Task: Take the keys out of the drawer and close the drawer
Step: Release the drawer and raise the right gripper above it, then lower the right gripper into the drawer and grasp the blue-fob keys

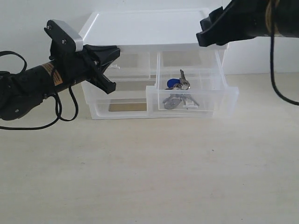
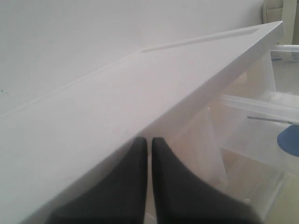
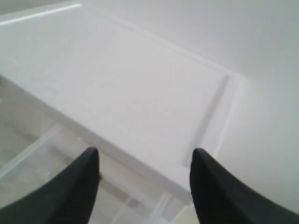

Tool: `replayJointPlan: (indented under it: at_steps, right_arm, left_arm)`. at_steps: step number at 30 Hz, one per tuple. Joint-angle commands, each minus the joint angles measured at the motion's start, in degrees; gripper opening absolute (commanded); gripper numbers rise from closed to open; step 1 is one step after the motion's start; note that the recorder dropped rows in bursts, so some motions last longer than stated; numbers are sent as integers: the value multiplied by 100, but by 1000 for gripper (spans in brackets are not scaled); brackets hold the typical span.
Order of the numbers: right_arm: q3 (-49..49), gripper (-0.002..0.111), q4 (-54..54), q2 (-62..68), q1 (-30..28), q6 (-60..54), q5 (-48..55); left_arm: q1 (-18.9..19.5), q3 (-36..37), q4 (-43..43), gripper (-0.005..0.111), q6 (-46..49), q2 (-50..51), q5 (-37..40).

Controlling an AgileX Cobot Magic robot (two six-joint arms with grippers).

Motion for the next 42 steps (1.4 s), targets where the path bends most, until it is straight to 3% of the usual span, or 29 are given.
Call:
replayJointPlan:
  at_steps: [1, 6, 7, 12, 15, 19, 31, 42]
  right_arm:
    - [-252, 52, 1416, 26, 765, -1978, 2306]
    - [-1551, 52, 4863, 382, 1001, -4870, 4734]
    - [-2021, 52, 6193, 487, 946, -6140, 4845]
    - [-3002, 52, 9433, 1001, 946, -8920, 5019]
    - [-3491, 52, 9560, 1812, 946, -9306, 5705]
    - [-3866, 52, 9142, 2547, 946, -9480, 5580]
    - [-4150, 52, 8830, 3099, 830, -9344, 5609]
    - [-4155, 52, 10136, 3355, 387, -10207, 5595]
  left_arm:
    - [90, -141, -845, 4, 77, 88, 653]
    - [90, -141, -845, 4, 98, 88, 653]
    - [90, -141, -845, 4, 95, 88, 698]
    - [90, -141, -845, 4, 95, 88, 778]
    - [90, -141, -822, 4, 95, 88, 777]
    - [90, -141, -822, 4, 95, 88, 777]
    - [90, -141, -823, 4, 95, 88, 767]
    - [90, -141, -823, 4, 95, 88, 755]
